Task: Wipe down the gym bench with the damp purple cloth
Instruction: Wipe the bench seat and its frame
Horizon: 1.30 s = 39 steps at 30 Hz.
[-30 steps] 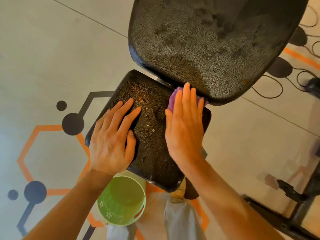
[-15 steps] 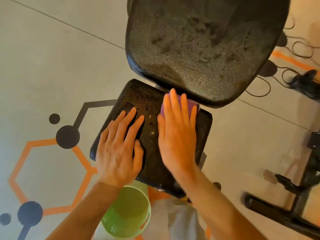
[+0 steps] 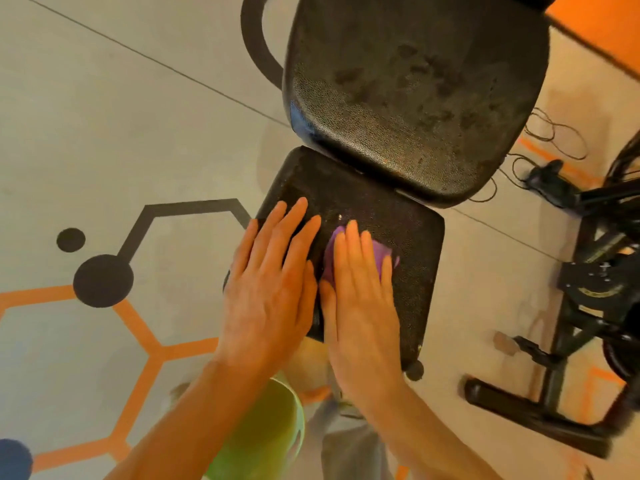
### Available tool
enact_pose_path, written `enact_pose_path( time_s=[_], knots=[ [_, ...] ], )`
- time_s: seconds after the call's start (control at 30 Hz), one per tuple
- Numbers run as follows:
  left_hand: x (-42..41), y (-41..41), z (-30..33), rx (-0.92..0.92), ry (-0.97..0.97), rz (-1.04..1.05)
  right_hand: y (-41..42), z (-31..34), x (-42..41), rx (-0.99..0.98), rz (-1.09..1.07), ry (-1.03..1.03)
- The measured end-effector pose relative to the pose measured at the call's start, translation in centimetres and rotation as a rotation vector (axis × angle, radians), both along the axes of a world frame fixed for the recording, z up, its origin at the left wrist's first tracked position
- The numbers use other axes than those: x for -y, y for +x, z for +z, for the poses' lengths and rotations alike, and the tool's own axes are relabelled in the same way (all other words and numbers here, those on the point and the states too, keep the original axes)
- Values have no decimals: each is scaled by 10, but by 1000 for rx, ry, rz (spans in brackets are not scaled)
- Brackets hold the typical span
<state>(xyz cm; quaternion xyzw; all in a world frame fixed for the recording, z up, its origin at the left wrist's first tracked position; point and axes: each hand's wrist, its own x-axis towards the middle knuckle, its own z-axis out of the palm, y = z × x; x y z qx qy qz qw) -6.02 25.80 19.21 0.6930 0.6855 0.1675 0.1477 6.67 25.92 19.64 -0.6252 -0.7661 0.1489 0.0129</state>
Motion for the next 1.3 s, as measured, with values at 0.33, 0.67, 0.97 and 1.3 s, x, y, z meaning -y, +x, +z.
enact_pose_path(
  time_s=[0.33,0.67,0.97,1.3],
  knots=[
    [7,-18,-21,46,29,82,-25,-16,-70,6,-178,32],
    [6,-21,-25,125,4,73,-24,-16,-104,-53,-74,10],
    [7,-22,-25,111,18,42,-21,1,-19,-71,135,-43],
    [12,-27,-20,378,-35,87,-51,-3,-20,-168,124,-72]
  ],
)
